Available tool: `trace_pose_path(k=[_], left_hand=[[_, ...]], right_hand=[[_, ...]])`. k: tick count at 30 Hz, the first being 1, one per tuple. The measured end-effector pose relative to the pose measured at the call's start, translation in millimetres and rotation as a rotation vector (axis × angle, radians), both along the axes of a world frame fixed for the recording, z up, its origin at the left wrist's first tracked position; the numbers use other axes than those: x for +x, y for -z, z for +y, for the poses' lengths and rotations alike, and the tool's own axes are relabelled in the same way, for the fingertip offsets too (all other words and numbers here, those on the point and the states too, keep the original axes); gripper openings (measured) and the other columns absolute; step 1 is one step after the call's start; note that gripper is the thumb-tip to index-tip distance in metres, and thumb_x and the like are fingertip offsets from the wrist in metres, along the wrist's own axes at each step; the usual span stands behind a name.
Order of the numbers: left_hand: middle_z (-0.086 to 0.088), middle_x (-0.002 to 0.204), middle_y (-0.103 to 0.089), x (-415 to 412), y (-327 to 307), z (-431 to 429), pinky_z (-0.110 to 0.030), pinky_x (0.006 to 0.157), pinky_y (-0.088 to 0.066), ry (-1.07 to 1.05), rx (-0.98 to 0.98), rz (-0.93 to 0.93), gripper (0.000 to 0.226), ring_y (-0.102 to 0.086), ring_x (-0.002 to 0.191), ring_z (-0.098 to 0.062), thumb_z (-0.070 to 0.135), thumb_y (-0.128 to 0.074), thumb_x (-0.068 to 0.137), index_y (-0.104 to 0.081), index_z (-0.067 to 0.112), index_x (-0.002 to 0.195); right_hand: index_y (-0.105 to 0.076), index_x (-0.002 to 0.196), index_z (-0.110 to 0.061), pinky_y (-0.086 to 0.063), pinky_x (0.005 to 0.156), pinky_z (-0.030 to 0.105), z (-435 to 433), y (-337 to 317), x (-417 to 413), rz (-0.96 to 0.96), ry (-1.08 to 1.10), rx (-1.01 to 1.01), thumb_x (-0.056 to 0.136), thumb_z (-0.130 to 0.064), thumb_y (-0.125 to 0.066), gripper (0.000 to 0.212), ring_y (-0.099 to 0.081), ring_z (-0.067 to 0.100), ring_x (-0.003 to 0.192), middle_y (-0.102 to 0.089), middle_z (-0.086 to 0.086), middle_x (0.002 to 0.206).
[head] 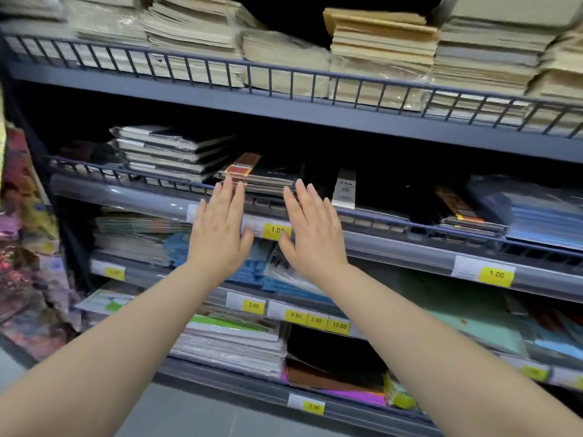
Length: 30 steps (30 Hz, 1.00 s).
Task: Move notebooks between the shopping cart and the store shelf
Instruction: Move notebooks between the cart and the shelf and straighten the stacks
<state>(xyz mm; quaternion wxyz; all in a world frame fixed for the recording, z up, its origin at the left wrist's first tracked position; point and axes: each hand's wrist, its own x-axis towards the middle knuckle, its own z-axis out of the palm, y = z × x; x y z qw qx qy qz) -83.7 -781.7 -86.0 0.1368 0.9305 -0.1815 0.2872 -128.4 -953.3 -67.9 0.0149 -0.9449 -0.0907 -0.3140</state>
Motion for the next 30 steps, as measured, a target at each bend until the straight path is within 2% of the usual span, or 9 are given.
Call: trace_pose_path(k=[4, 7, 9, 14, 16, 18, 22, 26, 30], left_hand=[[-0.015, 0.159, 0.009, 22.5, 3.9, 12.8, -0.048, 0.118, -0.005, 0.021, 0.129, 0.026, 0.076, 0.002, 0.148, -0.031, 0.033, -0.042, 0.095, 0.002, 0.007, 0.151], [-0.014, 0.159, 0.010, 41.1, 4.2, 18.7, -0.048, 0.118, -0.005, 0.090, 0.154, 0.036, 0.077, 0.003, 0.148, -0.030, 0.036, -0.042, 0.094, 0.000, 0.008, 0.152], [-0.013, 0.160, 0.007, 50.1, 5.3, 21.7, -0.047, 0.118, -0.007, 0.138, 0.149, 0.029, 0.076, 0.001, 0.148, -0.029, 0.038, -0.043, 0.094, -0.004, 0.009, 0.152], [-0.010, 0.160, -0.008, 58.2, 2.1, 27.1, -0.047, 0.112, -0.019, 0.192, 0.145, -0.015, 0.072, -0.013, 0.147, -0.024, 0.042, -0.041, 0.093, -0.016, 0.010, 0.152], [-0.009, 0.159, -0.019, 58.2, -1.8, 29.8, -0.045, 0.109, -0.023, 0.219, 0.075, -0.030, 0.069, -0.023, 0.145, -0.022, 0.043, -0.040, 0.091, -0.025, 0.011, 0.150], [-0.007, 0.156, -0.026, 54.9, -8.8, 31.7, -0.043, 0.107, -0.022, 0.241, -0.092, 0.015, 0.065, -0.029, 0.141, -0.022, 0.042, -0.042, 0.091, -0.031, 0.011, 0.147], [-0.009, 0.154, -0.025, 44.6, -20.3, 24.9, -0.046, 0.109, -0.020, 0.197, -0.328, 0.187, 0.068, -0.022, 0.142, -0.026, 0.041, -0.054, 0.088, -0.027, 0.013, 0.145], [-0.006, 0.141, -0.038, 47.0, -24.2, 12.0, -0.044, 0.102, -0.021, 0.152, -0.290, 0.250, 0.063, -0.018, 0.140, -0.027, 0.043, -0.057, 0.084, -0.033, 0.012, 0.133], [-0.005, 0.119, -0.048, 49.5, -33.9, -0.3, -0.040, 0.091, -0.026, 0.114, -0.337, 0.297, 0.050, -0.033, 0.124, -0.025, 0.044, -0.060, 0.082, -0.040, 0.012, 0.116]], right_hand=[[-0.012, 0.152, -0.016, -0.003, 0.118, 0.041, 18.1, 4.3, 15.6, 0.008, 0.107, 0.019, 0.094, -0.038, -0.046, 0.071, -0.006, 0.026, 0.148, -0.007, 0.008, 0.161], [-0.032, 0.146, -0.010, -0.024, 0.114, 0.044, 25.5, 5.8, 24.9, -0.083, 0.128, 0.115, 0.087, -0.031, -0.056, 0.066, -0.025, 0.025, 0.138, -0.032, 0.013, 0.152], [-0.041, 0.140, -0.010, -0.034, 0.108, 0.046, 30.2, 8.4, 29.8, -0.139, 0.161, 0.171, 0.085, -0.027, -0.059, 0.061, -0.039, 0.027, 0.129, -0.042, 0.012, 0.145], [-0.045, 0.137, -0.010, -0.038, 0.104, 0.042, 33.9, 7.6, 34.3, -0.163, 0.243, 0.188, 0.087, -0.027, -0.054, 0.054, -0.048, 0.029, 0.124, -0.045, 0.011, 0.142], [-0.045, 0.137, -0.011, -0.036, 0.105, 0.041, 34.5, 5.7, 33.4, -0.153, 0.262, 0.221, 0.090, -0.027, -0.052, 0.050, -0.046, 0.027, 0.126, -0.045, 0.009, 0.141], [-0.047, 0.134, -0.014, -0.036, 0.104, 0.039, 36.5, 1.6, 32.0, -0.149, 0.313, 0.327, 0.094, -0.027, -0.051, 0.043, -0.049, 0.023, 0.121, -0.051, 0.005, 0.133], [-0.053, 0.128, -0.017, -0.033, 0.097, 0.037, 39.8, -9.9, 32.5, -0.199, 0.444, 0.536, 0.096, -0.033, -0.049, 0.036, -0.058, 0.022, 0.104, -0.067, -0.001, 0.110], [-0.063, 0.118, -0.022, -0.029, 0.096, 0.034, 39.3, -13.0, 33.3, -0.197, 0.482, 0.534, 0.097, -0.030, -0.049, 0.027, -0.058, 0.020, 0.103, -0.070, -0.004, 0.104], [-0.064, 0.117, -0.024, -0.027, 0.098, 0.033, 36.9, -11.1, 34.3, -0.197, 0.496, 0.515, 0.096, -0.028, -0.049, 0.026, -0.054, 0.018, 0.107, -0.069, -0.004, 0.106]])
